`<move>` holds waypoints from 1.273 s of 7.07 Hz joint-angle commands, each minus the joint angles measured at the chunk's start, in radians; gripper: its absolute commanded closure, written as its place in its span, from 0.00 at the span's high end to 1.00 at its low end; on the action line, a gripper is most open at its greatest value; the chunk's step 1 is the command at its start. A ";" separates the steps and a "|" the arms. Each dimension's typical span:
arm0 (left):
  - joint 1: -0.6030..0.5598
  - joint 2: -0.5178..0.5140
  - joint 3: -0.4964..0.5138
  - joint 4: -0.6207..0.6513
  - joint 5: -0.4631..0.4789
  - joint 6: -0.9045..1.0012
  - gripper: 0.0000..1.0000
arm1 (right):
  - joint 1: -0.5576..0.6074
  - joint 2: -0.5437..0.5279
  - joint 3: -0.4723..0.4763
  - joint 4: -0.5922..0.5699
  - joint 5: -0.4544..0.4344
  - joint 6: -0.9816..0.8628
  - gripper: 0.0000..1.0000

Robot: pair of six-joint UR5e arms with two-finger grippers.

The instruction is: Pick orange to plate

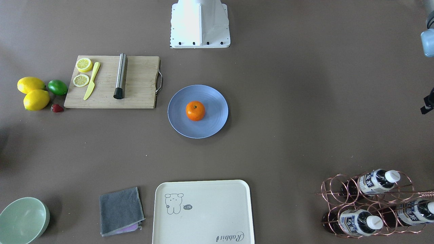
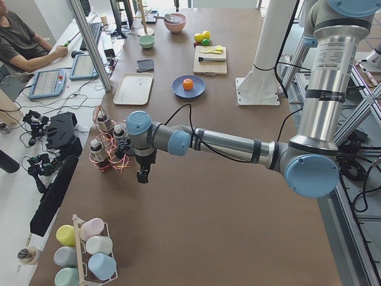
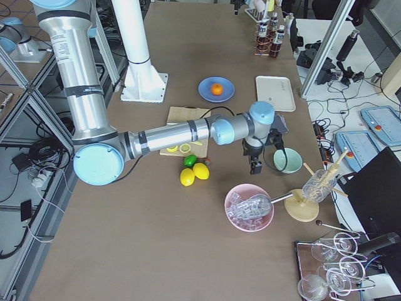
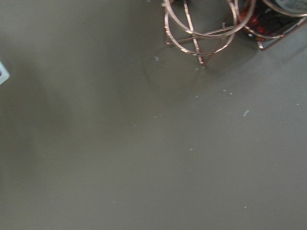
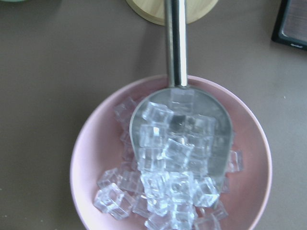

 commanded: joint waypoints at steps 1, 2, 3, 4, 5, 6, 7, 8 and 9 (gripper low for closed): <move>-0.018 0.015 0.023 -0.031 -0.016 0.004 0.97 | 0.043 -0.024 -0.028 -0.001 0.006 -0.035 1.00; -0.041 0.048 0.023 -0.033 -0.018 0.004 0.97 | 0.042 -0.021 -0.032 -0.001 0.004 -0.033 1.00; -0.104 0.061 0.025 -0.030 -0.057 0.006 0.97 | 0.042 -0.020 -0.034 -0.001 0.004 -0.033 1.00; -0.107 0.079 0.023 -0.031 -0.081 0.010 0.97 | 0.042 -0.017 -0.034 -0.001 0.004 -0.033 1.00; -0.107 0.087 0.023 -0.033 -0.076 0.012 0.97 | 0.031 -0.014 -0.035 -0.001 0.003 -0.024 1.00; -0.107 0.108 0.023 -0.033 -0.073 0.012 0.97 | 0.030 -0.018 -0.032 0.001 0.006 -0.024 1.00; -0.109 0.115 0.020 -0.031 -0.073 0.010 0.97 | 0.030 -0.018 -0.031 0.002 0.006 -0.024 1.00; -0.107 0.113 0.025 -0.031 -0.072 0.010 0.97 | 0.030 -0.020 -0.028 0.002 0.006 -0.024 1.00; -0.107 0.112 0.025 -0.031 -0.072 0.010 0.97 | 0.030 -0.021 -0.026 0.002 0.007 -0.024 1.00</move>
